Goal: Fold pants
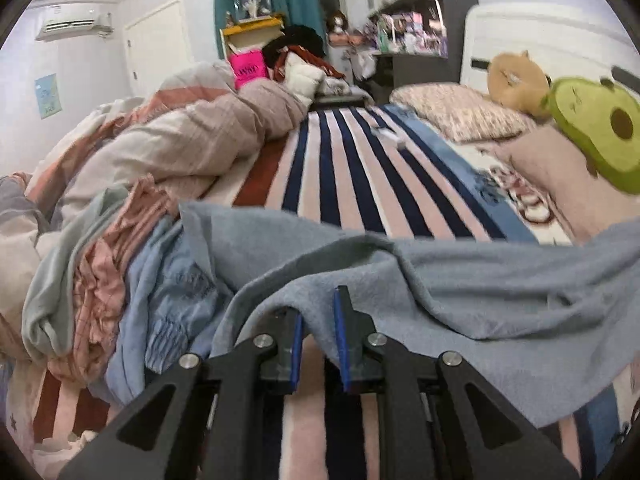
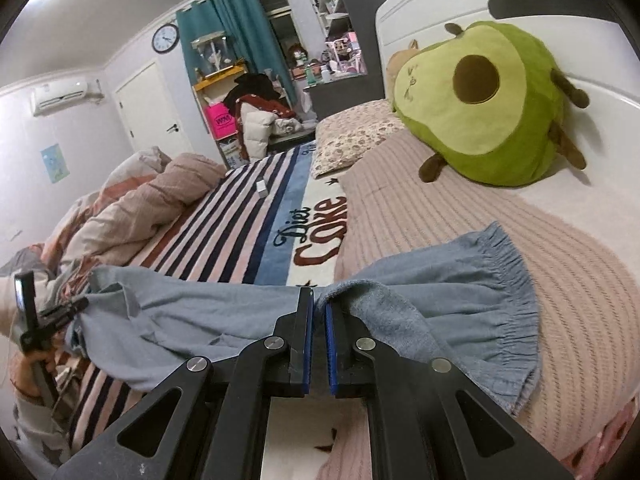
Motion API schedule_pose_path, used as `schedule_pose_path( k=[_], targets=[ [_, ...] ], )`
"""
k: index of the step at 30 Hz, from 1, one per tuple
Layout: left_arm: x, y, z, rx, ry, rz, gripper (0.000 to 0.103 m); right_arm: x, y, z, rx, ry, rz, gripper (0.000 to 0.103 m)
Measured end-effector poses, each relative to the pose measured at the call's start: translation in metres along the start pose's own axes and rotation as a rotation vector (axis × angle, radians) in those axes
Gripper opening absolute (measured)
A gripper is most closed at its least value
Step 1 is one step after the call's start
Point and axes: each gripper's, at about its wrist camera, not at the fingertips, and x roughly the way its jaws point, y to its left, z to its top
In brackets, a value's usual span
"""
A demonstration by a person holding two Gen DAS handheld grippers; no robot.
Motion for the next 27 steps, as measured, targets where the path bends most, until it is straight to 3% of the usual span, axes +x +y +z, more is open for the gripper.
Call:
schedule_pose_path(
  k=[4, 7, 12, 14, 20, 26, 27],
  targets=[
    [0.003, 0.007, -0.023, -0.027, 0.063, -0.012, 0.019, 0.001, -0.003, -0.009, 0.013, 0.011, 0.021, 0.001],
    [0.009, 0.014, -0.041, -0.064, 0.111, -0.008, 0.035, -0.002, -0.004, -0.017, 0.010, 0.020, 0.024, 0.000],
    [0.010, 0.035, -0.072, -0.186, 0.149, -0.028, 0.070, -0.004, -0.005, -0.028, 0.012, 0.038, 0.042, 0.001],
    [0.003, 0.044, -0.082, -0.236, 0.154, -0.001, 0.075, -0.004, -0.006, -0.032, 0.011, 0.041, 0.045, 0.001],
    [-0.012, 0.068, -0.101, -0.417, 0.105, -0.072, 0.076, -0.005, -0.009, -0.040, 0.030, 0.048, 0.069, 0.001],
    [0.023, 0.067, -0.091, -0.535, 0.127, -0.220, 0.075, -0.006, -0.008, -0.042, 0.026, 0.052, 0.068, 0.001],
    [0.028, 0.065, -0.088, -0.540, 0.129, -0.227, 0.069, -0.008, -0.009, -0.041, 0.030, 0.040, 0.064, 0.001]
  ],
)
